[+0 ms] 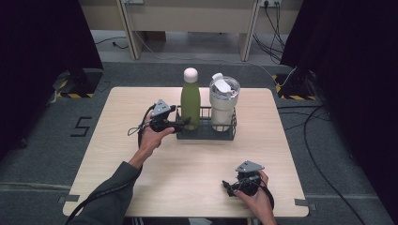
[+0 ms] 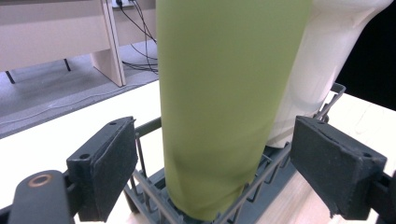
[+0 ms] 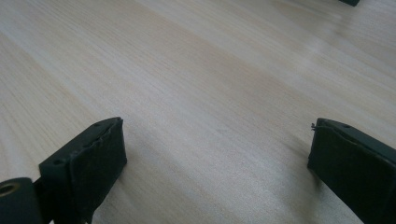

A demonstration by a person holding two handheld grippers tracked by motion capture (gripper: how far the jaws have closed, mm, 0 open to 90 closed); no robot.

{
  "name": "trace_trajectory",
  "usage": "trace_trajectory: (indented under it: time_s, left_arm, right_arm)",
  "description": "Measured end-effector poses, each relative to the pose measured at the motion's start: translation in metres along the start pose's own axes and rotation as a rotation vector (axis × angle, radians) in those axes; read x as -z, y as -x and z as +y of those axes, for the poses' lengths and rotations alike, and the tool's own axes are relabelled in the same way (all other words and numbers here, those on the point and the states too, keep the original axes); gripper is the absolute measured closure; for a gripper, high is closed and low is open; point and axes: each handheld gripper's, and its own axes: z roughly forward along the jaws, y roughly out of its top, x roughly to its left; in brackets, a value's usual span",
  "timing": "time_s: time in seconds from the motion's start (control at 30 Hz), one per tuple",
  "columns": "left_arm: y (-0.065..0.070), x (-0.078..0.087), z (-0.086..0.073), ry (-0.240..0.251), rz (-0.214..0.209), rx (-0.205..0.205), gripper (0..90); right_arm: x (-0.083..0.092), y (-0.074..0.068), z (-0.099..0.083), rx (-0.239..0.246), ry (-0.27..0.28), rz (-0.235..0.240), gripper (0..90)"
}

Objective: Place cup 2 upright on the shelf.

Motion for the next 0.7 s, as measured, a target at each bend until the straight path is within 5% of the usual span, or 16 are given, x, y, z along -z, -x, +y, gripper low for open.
trace_trajectory:
  time_s: [0.7]
  left_arm:
    - [0.005,0.036,-0.011,-0.013,-0.003,0.010,14.6]
  right_arm:
    - [0.000,0.000,0.000,-0.004,0.001,0.000,4.4]
